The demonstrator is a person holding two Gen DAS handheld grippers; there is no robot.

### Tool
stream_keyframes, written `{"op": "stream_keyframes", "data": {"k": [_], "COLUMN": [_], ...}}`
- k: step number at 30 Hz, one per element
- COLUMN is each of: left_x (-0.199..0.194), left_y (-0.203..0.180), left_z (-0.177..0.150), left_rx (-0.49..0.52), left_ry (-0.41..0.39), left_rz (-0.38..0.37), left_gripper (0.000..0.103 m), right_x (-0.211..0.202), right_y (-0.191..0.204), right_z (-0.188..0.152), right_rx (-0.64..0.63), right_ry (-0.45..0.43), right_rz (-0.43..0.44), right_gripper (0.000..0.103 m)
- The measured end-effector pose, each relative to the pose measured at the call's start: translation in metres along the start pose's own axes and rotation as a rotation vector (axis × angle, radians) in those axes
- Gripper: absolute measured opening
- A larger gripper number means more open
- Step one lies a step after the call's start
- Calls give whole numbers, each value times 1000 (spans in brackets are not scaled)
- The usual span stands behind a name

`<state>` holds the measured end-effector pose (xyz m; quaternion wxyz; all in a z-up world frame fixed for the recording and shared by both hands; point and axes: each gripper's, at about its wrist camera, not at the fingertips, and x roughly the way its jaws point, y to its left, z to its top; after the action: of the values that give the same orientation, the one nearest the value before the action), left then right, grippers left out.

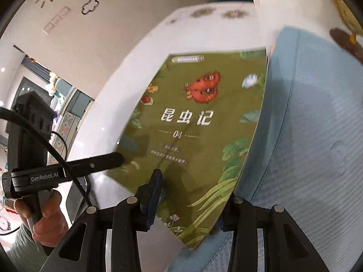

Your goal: Organize books

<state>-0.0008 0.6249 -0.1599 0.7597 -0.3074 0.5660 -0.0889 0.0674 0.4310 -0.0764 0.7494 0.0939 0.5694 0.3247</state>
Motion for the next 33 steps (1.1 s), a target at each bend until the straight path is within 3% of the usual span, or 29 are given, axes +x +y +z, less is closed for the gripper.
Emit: {"op": "stream_keyframes", "data": {"k": [6,10,14,18,23,28,33], "left_x": [-14,-13,5,34,88,149,200], "left_y": [1,-31,-78,-140,-230,-310,-353], "left_z": [-5,-4,-6,-16,-44,-67,-70], "left_rx": [-35,30,93,174,221,261,192], "left_ry": [-53,-75,-58,-30,36,89,89], "left_rz": [39,76,27,-8,-56,-55,-47], "left_gripper": [21,21,21,21,23,23,23], "right_x": [3,-4,-45,-100,-185,-262,-277], "right_y": [12,5,-32,-97,-200,-299,-368], "right_z": [-2,-16,-56,-96,-122,-112,-77], "right_rx": [-84,-104,-43,111,311,379,395], "right_ry": [30,65,78,44,-69,-210,-226], "right_rz": [-8,-39,-98,-117,-85,-196,-225], "right_gripper": [50,55,56,56,56,56,56]}}
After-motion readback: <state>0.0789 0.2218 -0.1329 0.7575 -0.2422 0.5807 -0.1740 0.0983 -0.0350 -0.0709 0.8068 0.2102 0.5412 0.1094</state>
